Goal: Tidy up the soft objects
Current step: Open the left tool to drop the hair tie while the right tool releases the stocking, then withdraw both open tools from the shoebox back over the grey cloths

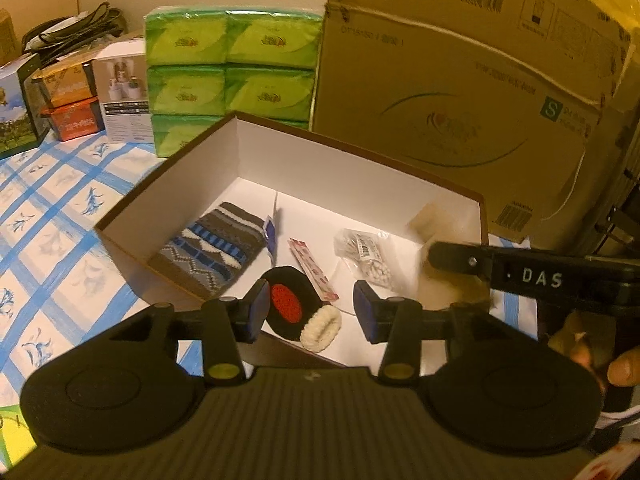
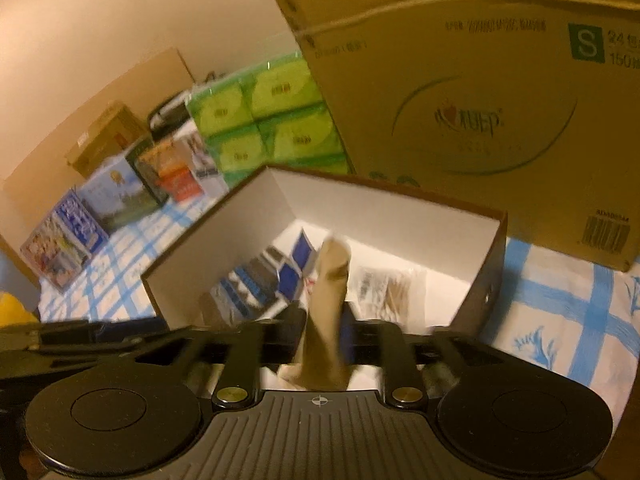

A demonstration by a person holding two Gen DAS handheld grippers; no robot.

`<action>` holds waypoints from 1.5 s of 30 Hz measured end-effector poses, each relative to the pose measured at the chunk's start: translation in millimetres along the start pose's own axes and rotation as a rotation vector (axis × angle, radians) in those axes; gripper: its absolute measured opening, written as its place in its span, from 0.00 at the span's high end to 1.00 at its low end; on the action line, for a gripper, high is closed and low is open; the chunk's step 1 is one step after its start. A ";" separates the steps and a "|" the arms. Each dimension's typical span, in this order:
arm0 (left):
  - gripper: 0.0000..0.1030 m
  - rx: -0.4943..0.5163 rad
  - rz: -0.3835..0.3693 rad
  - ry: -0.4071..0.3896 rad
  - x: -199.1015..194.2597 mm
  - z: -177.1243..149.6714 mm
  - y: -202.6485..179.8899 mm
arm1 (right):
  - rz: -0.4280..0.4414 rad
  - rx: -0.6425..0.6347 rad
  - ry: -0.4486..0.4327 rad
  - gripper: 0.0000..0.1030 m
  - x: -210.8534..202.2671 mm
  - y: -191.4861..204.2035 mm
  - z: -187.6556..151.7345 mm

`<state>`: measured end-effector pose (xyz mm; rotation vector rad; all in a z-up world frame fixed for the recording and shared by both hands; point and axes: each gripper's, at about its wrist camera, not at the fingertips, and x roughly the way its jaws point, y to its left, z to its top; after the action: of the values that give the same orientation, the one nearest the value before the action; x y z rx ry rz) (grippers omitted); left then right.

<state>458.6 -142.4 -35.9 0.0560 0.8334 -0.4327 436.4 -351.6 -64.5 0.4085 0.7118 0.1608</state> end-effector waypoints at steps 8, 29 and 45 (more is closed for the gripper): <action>0.56 -0.046 0.005 -0.068 -47.3 -7.7 17.1 | 0.020 0.009 -0.091 0.29 -33.9 10.4 -6.7; 0.54 -0.226 0.130 -0.177 -245.3 -131.3 34.1 | 0.110 -0.008 -0.083 0.29 -172.7 61.9 -99.7; 0.53 -0.212 0.141 -0.133 -277.7 -216.5 4.8 | 0.128 -0.052 -0.024 0.29 -217.7 91.9 -186.5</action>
<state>143.9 5.9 19.1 -0.1086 0.7349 -0.2115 149.3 -271.4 -22.8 0.4057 0.6563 0.2938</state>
